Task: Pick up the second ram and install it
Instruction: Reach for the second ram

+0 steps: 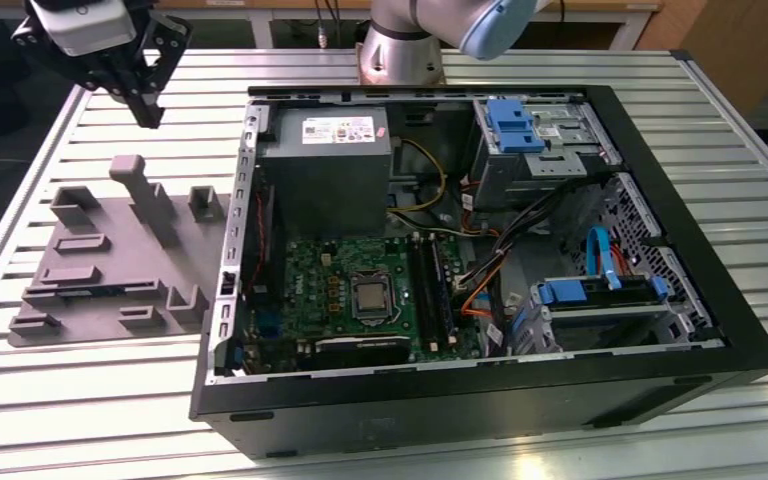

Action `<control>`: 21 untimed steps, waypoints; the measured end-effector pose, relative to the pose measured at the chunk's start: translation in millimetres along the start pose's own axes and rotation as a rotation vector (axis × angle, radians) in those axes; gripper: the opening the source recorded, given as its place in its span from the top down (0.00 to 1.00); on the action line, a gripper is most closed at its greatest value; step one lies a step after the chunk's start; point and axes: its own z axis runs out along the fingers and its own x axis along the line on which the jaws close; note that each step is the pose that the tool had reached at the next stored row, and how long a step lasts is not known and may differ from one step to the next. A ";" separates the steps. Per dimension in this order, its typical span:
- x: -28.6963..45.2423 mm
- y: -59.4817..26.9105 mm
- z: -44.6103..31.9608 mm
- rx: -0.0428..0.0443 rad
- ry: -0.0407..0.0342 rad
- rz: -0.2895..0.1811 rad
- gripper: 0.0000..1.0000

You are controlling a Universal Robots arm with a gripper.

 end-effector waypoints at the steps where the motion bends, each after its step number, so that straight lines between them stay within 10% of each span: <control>1: 0.3 0.0 0.0 0.0001 0.0000 0.000 0.89; 21: 6.7 -0.6 1.5 0.0002 0.0002 0.000 0.89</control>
